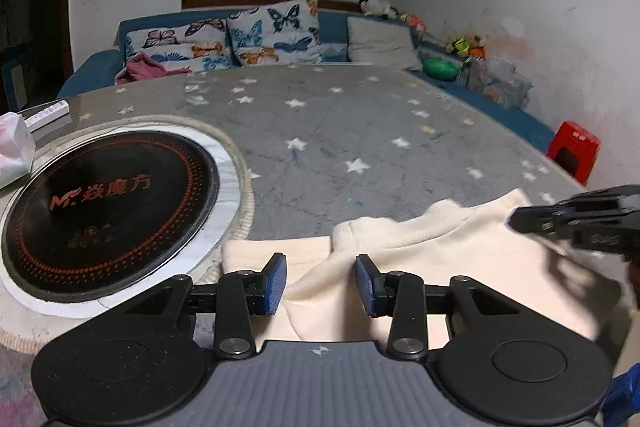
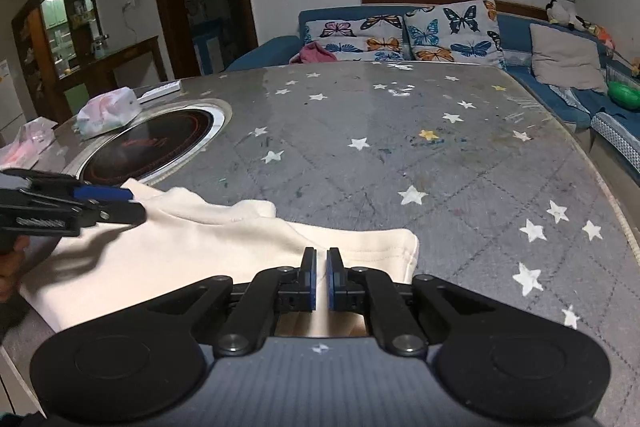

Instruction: Fold clothes

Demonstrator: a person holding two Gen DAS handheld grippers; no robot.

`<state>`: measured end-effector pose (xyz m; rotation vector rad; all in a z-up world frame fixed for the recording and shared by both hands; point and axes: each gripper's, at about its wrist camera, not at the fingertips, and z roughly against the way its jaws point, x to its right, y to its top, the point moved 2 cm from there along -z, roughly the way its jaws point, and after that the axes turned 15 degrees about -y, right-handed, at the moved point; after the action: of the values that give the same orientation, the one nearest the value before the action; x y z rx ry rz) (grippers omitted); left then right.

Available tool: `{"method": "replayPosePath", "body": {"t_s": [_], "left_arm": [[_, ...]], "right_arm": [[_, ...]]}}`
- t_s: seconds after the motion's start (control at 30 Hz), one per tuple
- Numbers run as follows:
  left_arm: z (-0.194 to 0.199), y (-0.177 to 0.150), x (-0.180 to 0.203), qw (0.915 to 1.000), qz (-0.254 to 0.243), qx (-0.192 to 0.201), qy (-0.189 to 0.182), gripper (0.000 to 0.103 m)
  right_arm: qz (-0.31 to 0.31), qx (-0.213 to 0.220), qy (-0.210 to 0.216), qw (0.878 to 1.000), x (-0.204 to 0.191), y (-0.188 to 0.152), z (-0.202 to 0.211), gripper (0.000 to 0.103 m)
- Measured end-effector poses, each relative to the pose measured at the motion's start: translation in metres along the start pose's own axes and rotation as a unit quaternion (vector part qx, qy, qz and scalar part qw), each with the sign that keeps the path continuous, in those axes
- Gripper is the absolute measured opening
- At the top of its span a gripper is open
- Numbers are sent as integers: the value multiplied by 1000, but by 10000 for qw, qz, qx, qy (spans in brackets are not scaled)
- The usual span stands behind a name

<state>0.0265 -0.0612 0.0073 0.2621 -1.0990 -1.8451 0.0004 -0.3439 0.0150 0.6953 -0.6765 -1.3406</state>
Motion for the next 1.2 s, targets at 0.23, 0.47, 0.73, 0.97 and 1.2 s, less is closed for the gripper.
{"method": "replayPosePath", "body": {"t_s": [0.23, 0.47, 0.73, 0.97, 1.2], "left_arm": [[16, 0, 2, 9999, 9, 130, 71, 42], [57, -12, 15, 9993, 35, 358, -139, 43], [67, -42, 53, 9983, -329, 226, -435, 43], [63, -45, 79, 9947, -799, 285, -580, 43], [49, -58, 84, 9941, -936, 79, -551, 43]], "right_arm": [[338, 240, 32, 9991, -15, 4, 30, 17], [911, 416, 594, 9932, -49, -11, 68, 17], [1577, 387, 603, 9849, -85, -52, 79, 17], [1329, 421, 432, 9893, -71, -50, 92, 17], [1250, 337, 190, 9914, -56, -54, 96, 17]]}}
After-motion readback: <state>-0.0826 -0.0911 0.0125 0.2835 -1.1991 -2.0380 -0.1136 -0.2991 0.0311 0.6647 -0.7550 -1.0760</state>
